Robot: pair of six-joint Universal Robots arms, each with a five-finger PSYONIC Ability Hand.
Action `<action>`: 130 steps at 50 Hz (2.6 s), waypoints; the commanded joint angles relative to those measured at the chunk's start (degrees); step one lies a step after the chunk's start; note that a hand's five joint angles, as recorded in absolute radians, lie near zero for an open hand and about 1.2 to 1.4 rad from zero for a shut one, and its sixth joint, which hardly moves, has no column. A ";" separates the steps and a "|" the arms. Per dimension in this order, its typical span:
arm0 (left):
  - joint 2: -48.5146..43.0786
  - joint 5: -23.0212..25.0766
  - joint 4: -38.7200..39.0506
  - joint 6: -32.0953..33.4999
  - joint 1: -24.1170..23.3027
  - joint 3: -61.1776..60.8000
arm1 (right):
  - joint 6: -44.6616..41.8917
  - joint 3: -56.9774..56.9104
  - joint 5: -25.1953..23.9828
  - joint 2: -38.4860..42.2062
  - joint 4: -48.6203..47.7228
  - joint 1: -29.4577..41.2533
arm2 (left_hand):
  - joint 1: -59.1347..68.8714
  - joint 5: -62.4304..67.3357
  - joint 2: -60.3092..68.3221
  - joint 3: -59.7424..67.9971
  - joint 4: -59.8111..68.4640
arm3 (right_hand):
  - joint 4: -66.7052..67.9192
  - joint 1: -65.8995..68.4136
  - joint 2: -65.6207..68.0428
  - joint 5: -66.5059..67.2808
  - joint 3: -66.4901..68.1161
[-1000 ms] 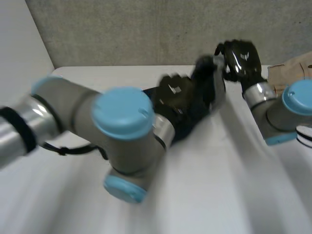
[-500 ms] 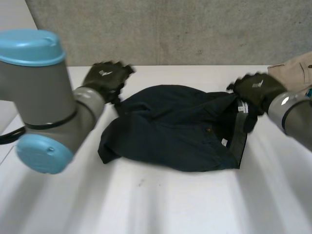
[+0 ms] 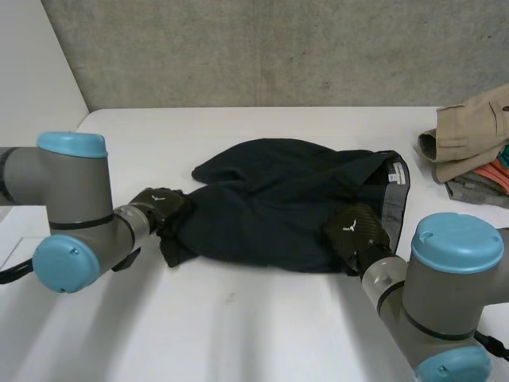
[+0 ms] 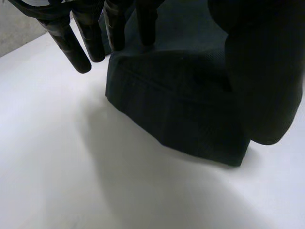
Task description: Fold the laundry.
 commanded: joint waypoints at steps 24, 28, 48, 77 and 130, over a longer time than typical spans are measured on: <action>31.22 -3.80 4.62 -1.66 -2.96 4.99 | 16.00 -28.69 -7.52 -22.10 32.13 -8.57 | 68.61 67.18 68.27 68.06 68.52 | 14.87 16.54 13.89 15.28 14.92; 35.28 -2.65 -0.47 -1.84 -2.70 6.22 | 15.91 -33.97 -8.66 -20.35 38.19 -8.48 | 68.61 67.18 68.27 68.06 68.52 | 14.87 16.54 13.89 15.28 14.92; 6.74 -2.38 -0.24 -2.71 1.78 32.83 | 17.58 -55.51 -1.12 6.45 27.25 -0.39 | 68.61 67.18 68.27 68.06 68.52 | 14.87 16.54 13.89 15.28 14.92; 19.31 0.43 17.44 -9.50 6.88 -6.76 | 19.97 -34.90 -10.15 6.45 9.56 0.93 | 68.61 67.18 68.27 68.06 68.52 | 14.87 16.54 13.89 15.28 14.92; -3.19 -2.38 2.58 15.74 -3.49 23.16 | 11.34 -28.10 -3.49 3.82 23.82 -6.37 | 68.61 67.18 68.27 68.06 68.52 | 14.87 16.54 13.89 15.28 14.92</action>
